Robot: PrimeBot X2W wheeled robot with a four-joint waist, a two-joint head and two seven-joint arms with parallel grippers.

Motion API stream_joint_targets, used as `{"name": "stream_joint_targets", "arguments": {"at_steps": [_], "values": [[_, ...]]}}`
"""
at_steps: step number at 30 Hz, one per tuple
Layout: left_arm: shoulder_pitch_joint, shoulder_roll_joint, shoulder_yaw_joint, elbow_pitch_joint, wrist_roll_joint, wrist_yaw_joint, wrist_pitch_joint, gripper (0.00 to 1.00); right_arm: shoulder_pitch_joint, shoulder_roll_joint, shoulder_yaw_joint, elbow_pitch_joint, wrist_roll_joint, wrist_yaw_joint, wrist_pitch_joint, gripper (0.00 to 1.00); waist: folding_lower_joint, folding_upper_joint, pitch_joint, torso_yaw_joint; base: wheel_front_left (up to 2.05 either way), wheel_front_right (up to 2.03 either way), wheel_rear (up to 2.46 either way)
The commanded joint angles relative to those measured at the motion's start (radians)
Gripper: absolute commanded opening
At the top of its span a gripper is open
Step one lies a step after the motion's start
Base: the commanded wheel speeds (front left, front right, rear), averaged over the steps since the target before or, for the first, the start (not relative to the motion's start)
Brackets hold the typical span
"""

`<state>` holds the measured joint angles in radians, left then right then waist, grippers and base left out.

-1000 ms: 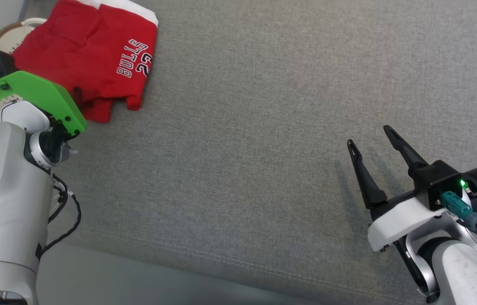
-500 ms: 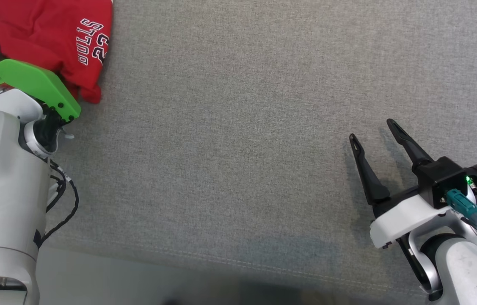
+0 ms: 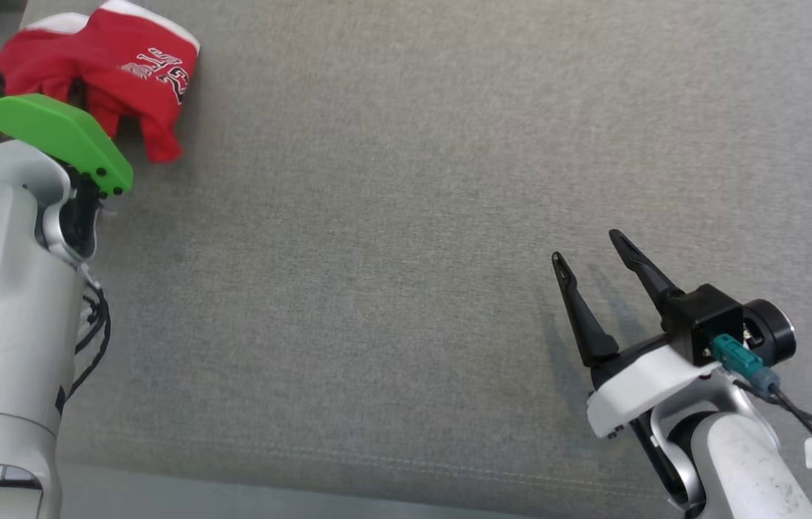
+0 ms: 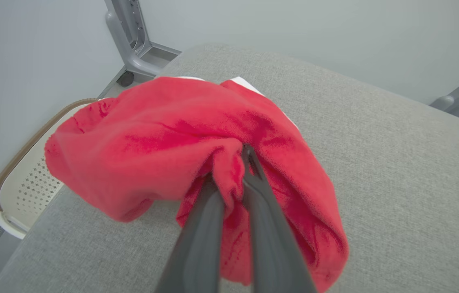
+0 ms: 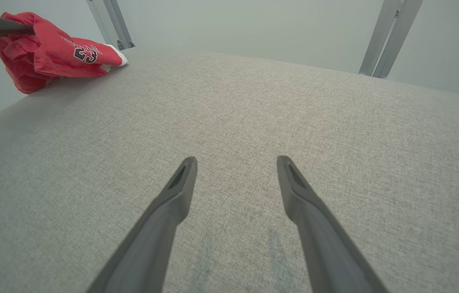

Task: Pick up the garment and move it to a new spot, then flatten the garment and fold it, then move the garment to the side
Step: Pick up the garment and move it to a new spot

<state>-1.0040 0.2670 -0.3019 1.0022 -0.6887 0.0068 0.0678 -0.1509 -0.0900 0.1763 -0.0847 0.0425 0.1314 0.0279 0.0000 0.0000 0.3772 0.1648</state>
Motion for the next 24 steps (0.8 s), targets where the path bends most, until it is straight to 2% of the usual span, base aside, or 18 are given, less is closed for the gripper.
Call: {"name": "stream_joint_targets", "arguments": {"at_steps": [1, 6, 10, 15, 18, 24], "values": [[-0.024, 0.001, -0.015, -0.014, 0.014, -0.009, -0.013, 0.00, -0.002, 0.005, -0.002, 0.016, 0.006, -0.002, -0.016, 1.00, 0.0000, 0.0000, -0.085, -0.079, 0.00, 0.00, 0.00], [-0.040, -0.033, -0.044, -0.051, 0.030, -0.023, -0.035, 0.00, 0.031, 0.024, -0.017, 0.066, 0.018, -0.002, -0.049, 1.00, 0.0000, 0.0000, -0.157, -0.135, 0.00, 0.00, 0.00], [-0.035, -0.082, -0.069, -0.083, 0.030, -0.037, -0.023, 0.00, 0.047, 0.031, -0.031, 0.090, 0.026, -0.002, -0.070, 1.00, 0.0000, 0.0000, -0.200, -0.165, 0.00, 0.00, 0.00], [0.014, -0.145, -0.093, -0.100, 0.017, -0.027, -0.003, 0.00, 0.053, 0.037, -0.028, 0.112, 0.036, -0.002, -0.086, 1.00, 0.0000, 0.0000, -0.244, -0.198, 0.00, 0.00, 0.00], [0.052, -0.178, -0.121, -0.113, 0.012, -0.036, 0.010, 0.00, 0.059, 0.038, -0.029, 0.123, 0.040, -0.002, -0.092, 1.00, 0.0000, 0.0000, -0.263, -0.211, 0.00, 0.00, 0.00], [0.164, -0.213, -0.198, -0.166, -0.021, -0.040, 0.025, 0.00, 0.064, 0.039, -0.029, 0.128, 0.057, -0.002, -0.101, 1.00, 0.0000, 0.0000, -0.278, -0.231, 0.00, 0.00, 0.00]]}}
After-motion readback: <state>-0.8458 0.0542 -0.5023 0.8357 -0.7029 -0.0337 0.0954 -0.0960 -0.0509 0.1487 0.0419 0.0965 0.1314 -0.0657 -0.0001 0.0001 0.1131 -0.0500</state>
